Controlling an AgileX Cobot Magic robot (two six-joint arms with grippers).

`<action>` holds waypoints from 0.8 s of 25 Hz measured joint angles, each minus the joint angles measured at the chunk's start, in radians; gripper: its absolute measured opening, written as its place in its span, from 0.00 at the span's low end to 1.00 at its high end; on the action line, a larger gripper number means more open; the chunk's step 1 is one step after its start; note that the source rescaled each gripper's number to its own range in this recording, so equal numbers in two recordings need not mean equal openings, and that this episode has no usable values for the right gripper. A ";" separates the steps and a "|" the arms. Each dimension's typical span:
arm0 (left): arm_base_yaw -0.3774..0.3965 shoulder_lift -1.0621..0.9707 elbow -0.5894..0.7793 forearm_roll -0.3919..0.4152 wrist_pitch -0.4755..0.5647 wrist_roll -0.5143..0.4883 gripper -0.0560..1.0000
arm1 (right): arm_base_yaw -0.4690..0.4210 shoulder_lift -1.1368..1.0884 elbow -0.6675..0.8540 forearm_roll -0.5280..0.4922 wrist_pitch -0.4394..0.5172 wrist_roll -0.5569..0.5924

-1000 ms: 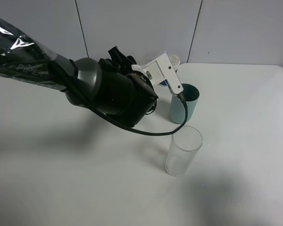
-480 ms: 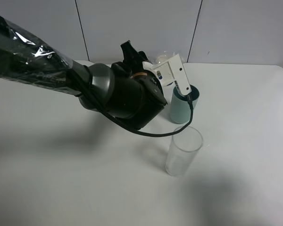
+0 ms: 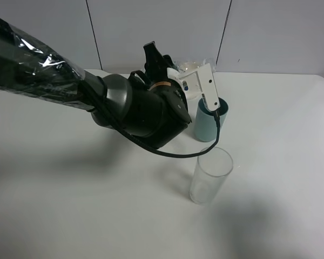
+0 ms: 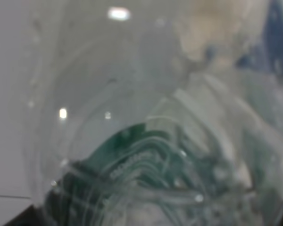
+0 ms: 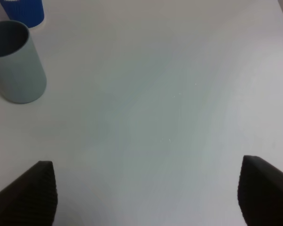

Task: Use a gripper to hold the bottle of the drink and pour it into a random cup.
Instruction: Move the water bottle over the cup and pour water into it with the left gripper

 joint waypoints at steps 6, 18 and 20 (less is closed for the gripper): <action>0.000 0.000 0.000 0.024 0.000 0.004 0.06 | 0.000 0.000 0.000 0.000 0.000 0.000; 0.000 0.000 0.000 0.064 0.000 0.057 0.06 | 0.000 0.000 0.000 0.000 0.000 0.000; 0.000 0.001 0.000 0.064 0.000 0.059 0.06 | 0.000 0.000 0.000 0.000 0.000 0.000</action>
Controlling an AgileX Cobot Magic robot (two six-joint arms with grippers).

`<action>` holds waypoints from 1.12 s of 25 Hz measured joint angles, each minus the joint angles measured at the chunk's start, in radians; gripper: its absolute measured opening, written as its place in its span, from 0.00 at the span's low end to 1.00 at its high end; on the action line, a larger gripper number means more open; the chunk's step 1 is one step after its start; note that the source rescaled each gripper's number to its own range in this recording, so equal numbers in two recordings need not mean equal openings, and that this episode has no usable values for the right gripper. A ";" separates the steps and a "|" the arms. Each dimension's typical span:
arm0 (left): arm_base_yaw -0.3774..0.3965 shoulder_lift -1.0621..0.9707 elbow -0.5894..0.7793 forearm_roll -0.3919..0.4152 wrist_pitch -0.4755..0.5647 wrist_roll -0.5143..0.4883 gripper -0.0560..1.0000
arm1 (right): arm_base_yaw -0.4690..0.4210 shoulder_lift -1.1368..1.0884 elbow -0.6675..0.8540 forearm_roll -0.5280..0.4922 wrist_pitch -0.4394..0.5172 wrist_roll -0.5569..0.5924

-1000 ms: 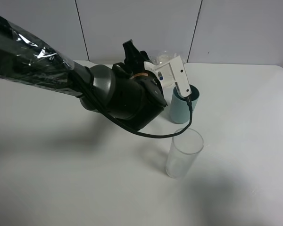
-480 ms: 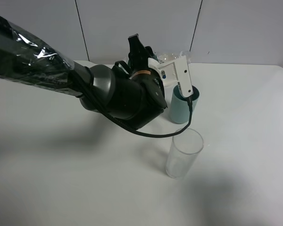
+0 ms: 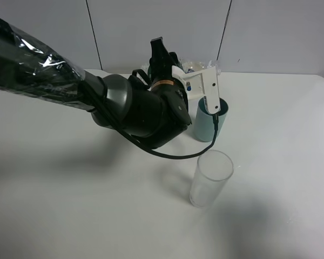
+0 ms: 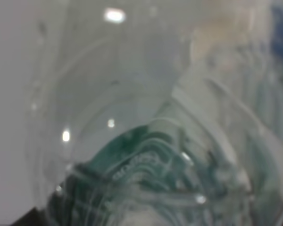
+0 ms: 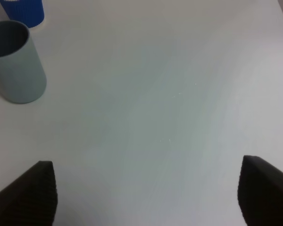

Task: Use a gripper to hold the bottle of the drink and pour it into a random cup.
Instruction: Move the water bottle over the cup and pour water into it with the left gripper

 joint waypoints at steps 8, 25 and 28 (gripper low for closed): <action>0.010 0.002 -0.002 -0.005 0.000 0.003 0.06 | 0.000 0.000 0.000 0.000 0.000 0.000; 0.024 0.031 -0.063 -0.057 0.000 0.101 0.06 | 0.000 0.000 0.000 0.000 0.000 0.000; 0.024 0.031 -0.063 -0.070 -0.002 0.124 0.06 | 0.000 0.000 0.000 0.000 0.000 0.000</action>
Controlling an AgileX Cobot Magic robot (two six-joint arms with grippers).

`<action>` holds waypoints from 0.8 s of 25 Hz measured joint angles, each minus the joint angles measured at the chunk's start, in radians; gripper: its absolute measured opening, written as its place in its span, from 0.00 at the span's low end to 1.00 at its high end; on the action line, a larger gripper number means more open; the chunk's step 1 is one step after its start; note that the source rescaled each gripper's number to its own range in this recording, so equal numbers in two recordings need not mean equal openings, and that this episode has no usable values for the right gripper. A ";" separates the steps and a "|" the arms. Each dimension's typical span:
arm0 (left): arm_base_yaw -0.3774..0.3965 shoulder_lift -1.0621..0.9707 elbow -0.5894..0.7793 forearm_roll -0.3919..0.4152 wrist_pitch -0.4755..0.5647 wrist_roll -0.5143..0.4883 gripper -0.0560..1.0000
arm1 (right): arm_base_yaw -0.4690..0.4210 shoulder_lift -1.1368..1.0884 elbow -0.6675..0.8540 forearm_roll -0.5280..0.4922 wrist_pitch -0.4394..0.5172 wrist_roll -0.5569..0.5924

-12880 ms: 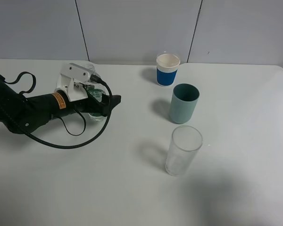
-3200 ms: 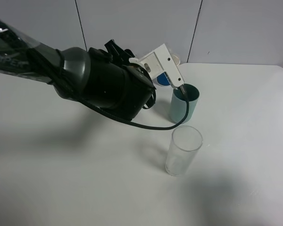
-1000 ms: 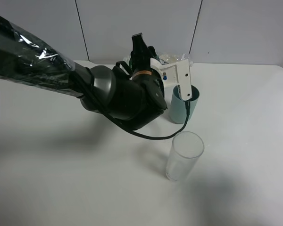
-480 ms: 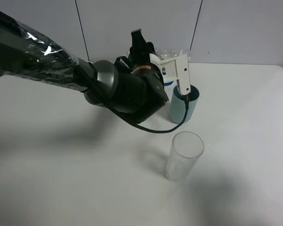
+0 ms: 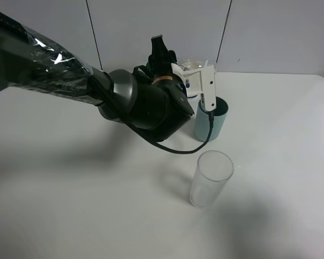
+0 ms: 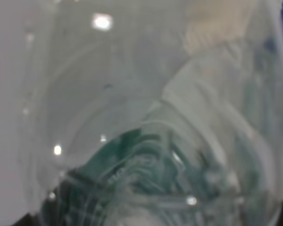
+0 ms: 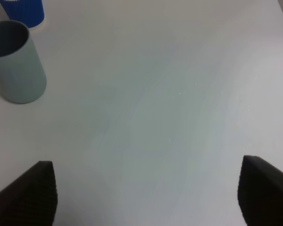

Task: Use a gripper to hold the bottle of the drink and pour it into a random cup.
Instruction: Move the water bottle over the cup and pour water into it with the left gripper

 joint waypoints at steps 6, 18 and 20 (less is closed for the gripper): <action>0.000 0.000 0.000 -0.004 -0.015 0.052 0.06 | 0.000 0.000 0.000 0.000 0.000 0.000; 0.001 0.000 0.000 -0.003 -0.029 0.113 0.06 | 0.000 0.000 0.000 0.000 0.000 0.000; 0.002 0.000 0.000 -0.003 -0.029 0.121 0.06 | 0.000 0.000 0.000 0.000 0.000 0.000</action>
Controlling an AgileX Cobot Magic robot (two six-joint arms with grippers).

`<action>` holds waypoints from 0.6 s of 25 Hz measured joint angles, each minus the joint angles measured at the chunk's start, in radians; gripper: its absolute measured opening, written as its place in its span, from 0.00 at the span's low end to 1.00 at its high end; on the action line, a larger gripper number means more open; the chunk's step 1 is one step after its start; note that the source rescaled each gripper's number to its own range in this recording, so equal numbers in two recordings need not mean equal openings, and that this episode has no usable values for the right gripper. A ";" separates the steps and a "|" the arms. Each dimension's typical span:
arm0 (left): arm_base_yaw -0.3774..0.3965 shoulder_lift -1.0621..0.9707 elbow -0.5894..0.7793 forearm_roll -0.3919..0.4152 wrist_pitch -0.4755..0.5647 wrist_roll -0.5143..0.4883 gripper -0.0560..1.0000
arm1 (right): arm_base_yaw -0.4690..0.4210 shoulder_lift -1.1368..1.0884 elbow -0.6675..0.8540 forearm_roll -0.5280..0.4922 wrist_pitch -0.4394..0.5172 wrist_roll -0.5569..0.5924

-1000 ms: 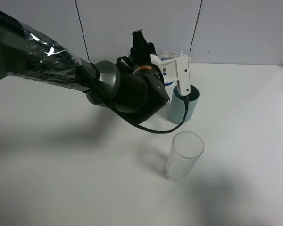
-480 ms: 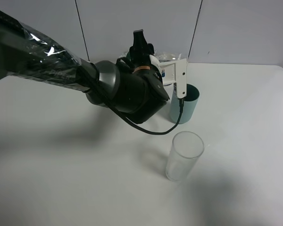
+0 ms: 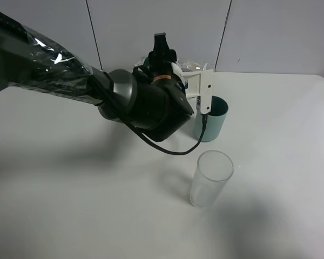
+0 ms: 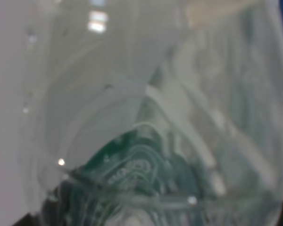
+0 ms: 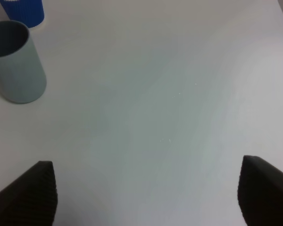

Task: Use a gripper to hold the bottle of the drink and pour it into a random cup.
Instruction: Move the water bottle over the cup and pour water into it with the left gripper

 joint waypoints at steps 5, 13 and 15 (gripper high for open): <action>0.009 0.000 0.000 0.005 -0.011 0.037 0.06 | 0.000 0.000 0.000 0.000 0.000 0.000; 0.009 0.000 0.000 0.016 -0.015 0.072 0.06 | 0.000 0.000 0.000 0.000 0.000 0.000; 0.009 0.000 0.000 0.018 -0.015 0.074 0.06 | 0.000 0.000 0.000 0.000 0.000 0.000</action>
